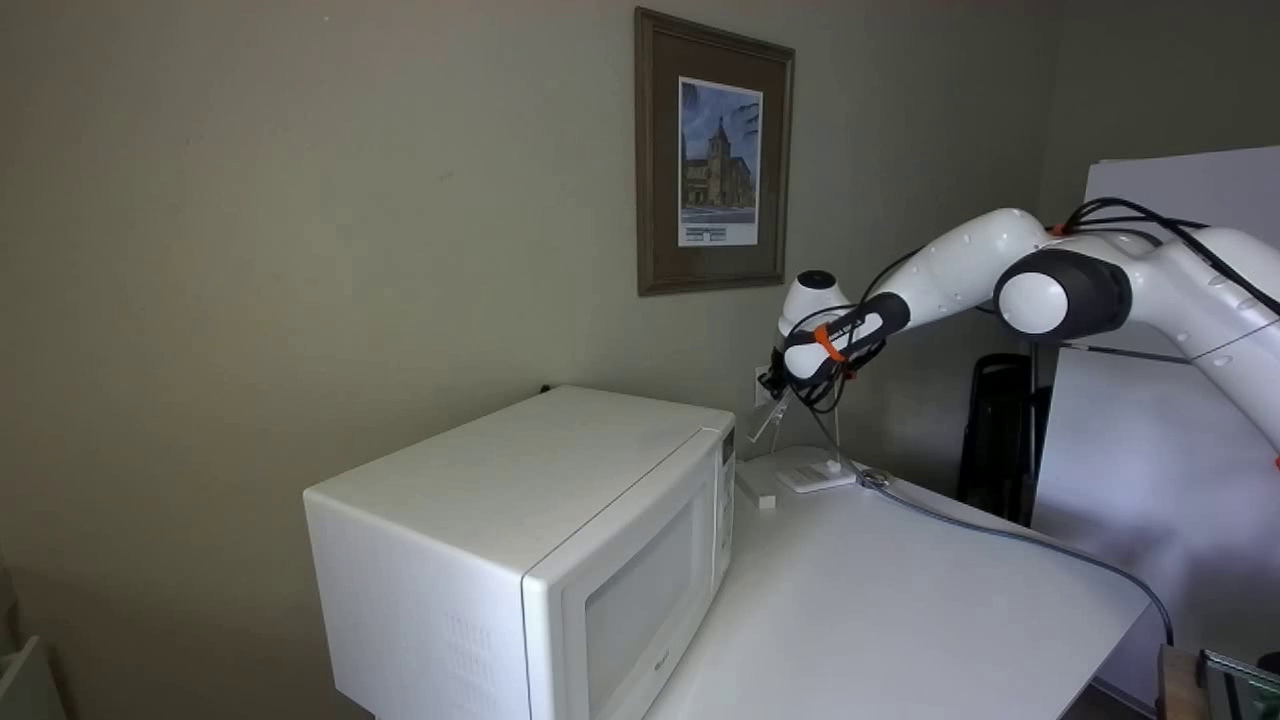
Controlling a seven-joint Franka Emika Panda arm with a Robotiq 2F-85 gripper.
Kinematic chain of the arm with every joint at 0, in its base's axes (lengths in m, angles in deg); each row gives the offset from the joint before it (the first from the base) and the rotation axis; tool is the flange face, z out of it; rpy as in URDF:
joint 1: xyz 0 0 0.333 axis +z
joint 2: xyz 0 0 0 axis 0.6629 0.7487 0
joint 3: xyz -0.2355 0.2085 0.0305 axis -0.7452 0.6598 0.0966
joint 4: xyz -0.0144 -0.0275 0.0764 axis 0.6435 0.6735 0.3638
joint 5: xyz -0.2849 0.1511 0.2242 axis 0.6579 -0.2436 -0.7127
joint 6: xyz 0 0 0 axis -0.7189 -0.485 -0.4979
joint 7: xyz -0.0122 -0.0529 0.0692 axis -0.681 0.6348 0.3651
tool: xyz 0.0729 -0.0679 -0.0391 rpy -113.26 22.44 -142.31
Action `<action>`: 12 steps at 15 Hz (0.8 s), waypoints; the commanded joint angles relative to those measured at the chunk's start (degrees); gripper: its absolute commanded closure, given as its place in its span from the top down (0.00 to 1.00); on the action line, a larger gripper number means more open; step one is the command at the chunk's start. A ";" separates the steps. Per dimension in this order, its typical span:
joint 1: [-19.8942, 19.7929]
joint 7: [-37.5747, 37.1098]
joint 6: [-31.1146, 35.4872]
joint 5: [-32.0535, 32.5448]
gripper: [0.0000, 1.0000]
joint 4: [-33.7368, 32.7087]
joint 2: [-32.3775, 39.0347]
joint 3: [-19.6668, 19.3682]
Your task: Move the metal thing to the right
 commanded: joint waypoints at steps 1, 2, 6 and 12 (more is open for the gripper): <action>-0.79 0.81 -1.22 -1.55 0.00 2.47 -1.01 -0.51; -0.99 0.80 -1.20 -1.57 0.00 2.80 -1.10 -0.66; -1.57 0.34 -0.90 -1.14 0.00 3.43 -1.41 -2.06; -1.89 1.11 -1.62 -1.70 0.00 3.07 -2.11 -1.66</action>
